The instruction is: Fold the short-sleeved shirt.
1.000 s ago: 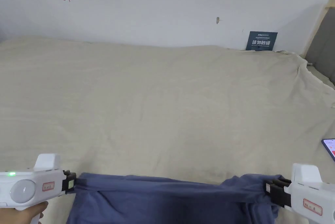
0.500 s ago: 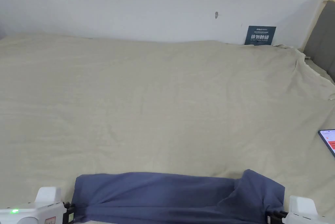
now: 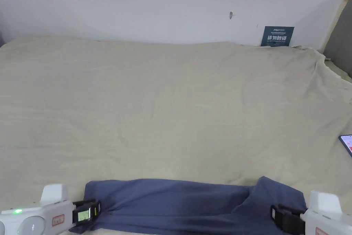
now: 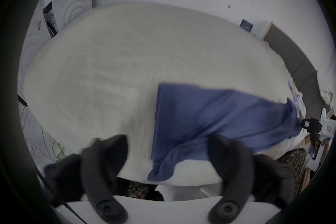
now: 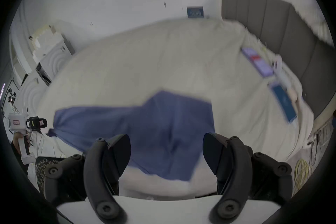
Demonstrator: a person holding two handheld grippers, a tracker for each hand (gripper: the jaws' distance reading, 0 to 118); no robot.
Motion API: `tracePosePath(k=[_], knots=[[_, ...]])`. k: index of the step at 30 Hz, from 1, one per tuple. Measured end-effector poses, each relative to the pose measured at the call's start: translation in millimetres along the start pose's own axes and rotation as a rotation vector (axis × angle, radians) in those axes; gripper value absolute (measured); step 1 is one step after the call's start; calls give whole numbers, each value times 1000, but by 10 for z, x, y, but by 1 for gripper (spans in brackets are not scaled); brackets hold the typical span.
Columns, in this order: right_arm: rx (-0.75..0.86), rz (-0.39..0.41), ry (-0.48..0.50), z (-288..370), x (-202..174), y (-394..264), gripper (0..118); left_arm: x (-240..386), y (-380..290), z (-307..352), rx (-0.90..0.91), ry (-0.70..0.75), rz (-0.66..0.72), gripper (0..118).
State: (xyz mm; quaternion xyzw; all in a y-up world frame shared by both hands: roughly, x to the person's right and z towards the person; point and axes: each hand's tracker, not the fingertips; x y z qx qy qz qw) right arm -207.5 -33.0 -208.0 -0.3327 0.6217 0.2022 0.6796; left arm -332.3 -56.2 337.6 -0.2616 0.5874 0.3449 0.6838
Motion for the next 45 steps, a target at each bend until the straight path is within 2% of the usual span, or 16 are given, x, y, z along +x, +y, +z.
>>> tracePosePath(k=[5, 9, 13, 15, 17, 19, 20, 21, 24, 26, 27, 39, 45], knots=[[263, 81, -25, 520, -389, 553, 85, 255, 430, 394, 255, 20, -76, 105], [432, 147, -64, 719, -707, 724, 85, 503, 567, 654, 447, 61, -142, 104], [533, 218, -133, 779, -985, 729, 84, 656, 550, 718, 579, 78, -158, 100], [560, 230, -135, 805, -1083, 705, 83, 752, 521, 810, 630, 67, -157, 95], [598, 230, -141, 830, -1156, 679, 75, 806, 489, 836, 679, 60, -147, 91], [624, 236, -158, 851, -1222, 661, 62, 847, 460, 869, 711, 50, -147, 78], [637, 235, -164, 855, -1236, 660, 54, 862, 446, 882, 728, 43, -144, 67], [647, 234, -165, 860, -1250, 653, 42, 872, 431, 889, 741, 37, -143, 47], [676, 230, -183, 866, -1293, 640, 4, 899, 373, 885, 780, 44, -135, 15], [680, 233, -189, 864, -1312, 631, 3, 913, 370, 884, 777, 35, -129, 0], [678, 234, -182, 864, -1313, 634, 0, 914, 364, 878, 773, 32, -126, 0], [669, 218, -167, 816, -1318, 649, 0, 889, 431, 830, 709, 26, -142, 0], [656, 223, -166, 795, -1268, 671, 0, 567, 637, 651, 467, -128, -64, 0]])
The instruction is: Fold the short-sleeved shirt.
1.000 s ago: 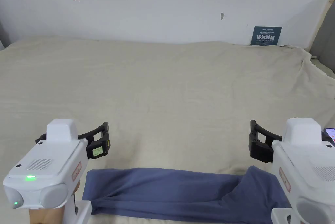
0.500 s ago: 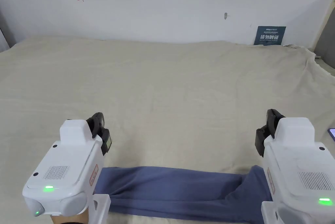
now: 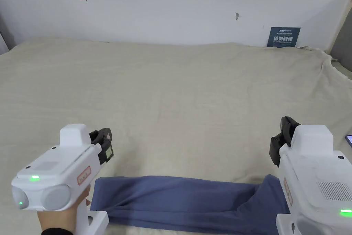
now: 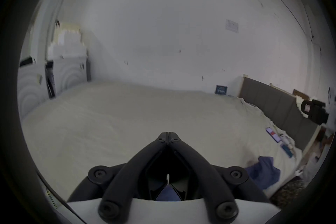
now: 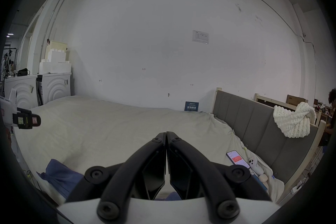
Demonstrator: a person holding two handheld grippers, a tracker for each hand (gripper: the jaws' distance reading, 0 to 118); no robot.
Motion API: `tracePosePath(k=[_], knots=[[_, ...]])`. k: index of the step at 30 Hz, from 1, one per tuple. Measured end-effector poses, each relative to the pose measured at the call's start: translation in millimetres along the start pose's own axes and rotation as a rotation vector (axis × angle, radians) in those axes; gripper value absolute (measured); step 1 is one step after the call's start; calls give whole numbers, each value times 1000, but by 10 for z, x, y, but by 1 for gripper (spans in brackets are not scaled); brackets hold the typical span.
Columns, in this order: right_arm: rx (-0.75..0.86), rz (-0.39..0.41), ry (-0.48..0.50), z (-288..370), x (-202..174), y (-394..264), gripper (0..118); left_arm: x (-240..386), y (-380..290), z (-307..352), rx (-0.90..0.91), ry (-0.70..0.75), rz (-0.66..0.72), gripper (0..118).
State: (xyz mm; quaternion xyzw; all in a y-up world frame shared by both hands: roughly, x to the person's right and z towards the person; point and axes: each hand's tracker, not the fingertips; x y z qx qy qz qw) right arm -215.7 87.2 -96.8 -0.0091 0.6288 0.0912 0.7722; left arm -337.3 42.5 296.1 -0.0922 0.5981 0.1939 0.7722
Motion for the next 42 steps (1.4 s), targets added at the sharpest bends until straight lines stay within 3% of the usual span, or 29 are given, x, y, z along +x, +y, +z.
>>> tracePosePath(k=[5, 11, 13, 16, 18, 21, 24, 38, 40, 42], knots=[[-19, -1, -2, -61, 22, -22, 0, -453, 20, -226, -225, -146, 203, 0], [-43, 11, -10, -145, 21, -57, 0, -968, -192, -545, -423, -185, 252, 4], [-54, 14, -14, -176, 25, -75, 0, -1129, -281, -646, -500, -214, 305, 19], [-72, 8, -18, -214, 33, -109, 0, -1327, -450, -773, -565, -182, 383, 59], [-81, 10, -25, -231, 32, -130, 0, -1453, -557, -854, -582, -160, 396, 69], [-98, 15, -30, -258, 41, -172, 0, -1600, -724, -956, -628, -156, 442, 74], [-114, 21, -35, -274, 46, -212, 0, -1662, -851, -1039, -659, -161, 475, 89], [-148, 26, -51, -294, 113, -288, 0, -1422, -1082, -1137, -693, -223, 380, 86], [-147, 21, -54, -284, 123, -289, 0, -1399, -1090, -1138, -698, -207, 329, 71], [-149, 17, -54, -281, 139, -292, 0, -1357, -1073, -1085, -699, -169, 270, 44]])
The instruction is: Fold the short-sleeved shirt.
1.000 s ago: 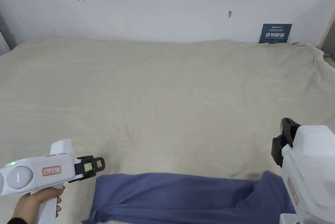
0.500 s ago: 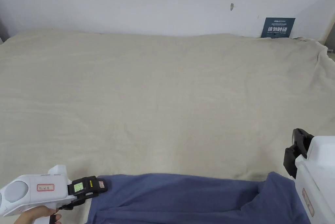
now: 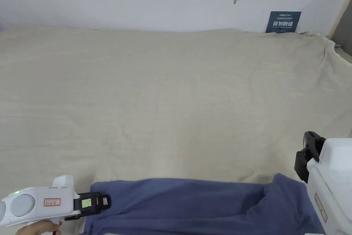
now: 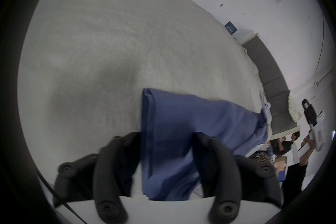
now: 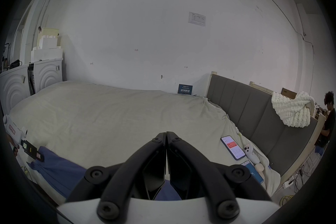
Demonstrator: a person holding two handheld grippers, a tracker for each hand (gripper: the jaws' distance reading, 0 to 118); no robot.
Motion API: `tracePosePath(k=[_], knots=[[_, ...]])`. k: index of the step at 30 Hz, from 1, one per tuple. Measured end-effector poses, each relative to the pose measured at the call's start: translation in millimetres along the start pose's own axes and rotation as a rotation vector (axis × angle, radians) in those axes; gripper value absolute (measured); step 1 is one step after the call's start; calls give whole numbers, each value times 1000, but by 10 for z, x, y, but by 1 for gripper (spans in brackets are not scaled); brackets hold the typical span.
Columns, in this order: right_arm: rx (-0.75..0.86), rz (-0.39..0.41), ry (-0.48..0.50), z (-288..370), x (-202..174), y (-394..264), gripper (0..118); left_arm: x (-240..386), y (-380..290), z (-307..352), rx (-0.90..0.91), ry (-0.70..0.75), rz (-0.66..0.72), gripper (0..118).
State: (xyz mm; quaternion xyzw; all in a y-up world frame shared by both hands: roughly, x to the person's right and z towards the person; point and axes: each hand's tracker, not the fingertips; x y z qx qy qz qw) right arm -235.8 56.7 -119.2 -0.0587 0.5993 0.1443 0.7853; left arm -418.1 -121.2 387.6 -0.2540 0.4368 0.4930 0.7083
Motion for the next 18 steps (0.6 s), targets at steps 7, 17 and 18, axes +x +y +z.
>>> tracePosePath(k=[7, 17, 18], knots=[[-3, -19, 2, 7, 16, -17, 0, 122, -30, -16, 5, -4, -17, 9], [16, -32, -4, 21, 108, 55, 0, 262, 209, 343, 60, 47, -52, 5], [17, -34, -3, 19, 116, 64, 0, 237, 245, 406, 64, 36, -53, 5]])
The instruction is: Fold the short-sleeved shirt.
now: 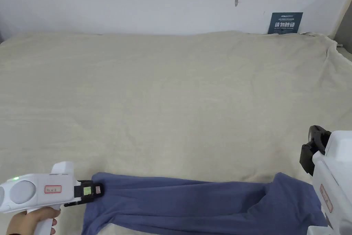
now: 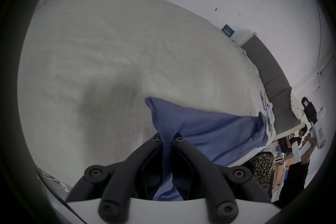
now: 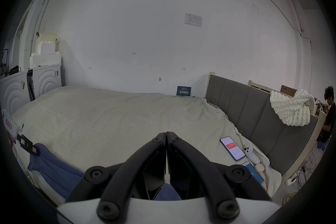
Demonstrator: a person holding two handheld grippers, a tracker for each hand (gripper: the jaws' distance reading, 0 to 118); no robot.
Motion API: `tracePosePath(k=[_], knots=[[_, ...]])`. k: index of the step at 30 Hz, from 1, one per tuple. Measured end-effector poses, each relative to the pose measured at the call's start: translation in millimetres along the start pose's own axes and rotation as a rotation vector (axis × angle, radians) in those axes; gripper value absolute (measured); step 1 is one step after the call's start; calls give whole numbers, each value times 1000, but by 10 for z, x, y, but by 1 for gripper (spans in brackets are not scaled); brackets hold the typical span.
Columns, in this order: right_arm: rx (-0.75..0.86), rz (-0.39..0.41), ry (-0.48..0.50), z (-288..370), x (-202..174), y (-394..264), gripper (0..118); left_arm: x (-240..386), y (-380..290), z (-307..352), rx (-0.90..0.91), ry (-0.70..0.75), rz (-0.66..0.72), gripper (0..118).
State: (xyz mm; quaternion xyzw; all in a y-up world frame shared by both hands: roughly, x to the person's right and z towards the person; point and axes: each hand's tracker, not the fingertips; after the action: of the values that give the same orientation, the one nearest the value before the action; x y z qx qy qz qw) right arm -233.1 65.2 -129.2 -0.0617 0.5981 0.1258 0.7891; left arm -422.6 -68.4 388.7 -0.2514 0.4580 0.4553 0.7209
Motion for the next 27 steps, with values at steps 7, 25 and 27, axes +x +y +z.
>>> tracePosePath(k=[7, 25, 27], knots=[[14, -18, -1, 6, 33, 23, 0, -151, 179, 437, 42, 109, 27, 4], [25, -31, -2, 163, 192, 39, 0, 1396, 87, 44, -23, 124, -160, 4], [24, -32, -3, 178, 206, 37, 0, 1612, 41, -118, -43, 111, -194, 4]])
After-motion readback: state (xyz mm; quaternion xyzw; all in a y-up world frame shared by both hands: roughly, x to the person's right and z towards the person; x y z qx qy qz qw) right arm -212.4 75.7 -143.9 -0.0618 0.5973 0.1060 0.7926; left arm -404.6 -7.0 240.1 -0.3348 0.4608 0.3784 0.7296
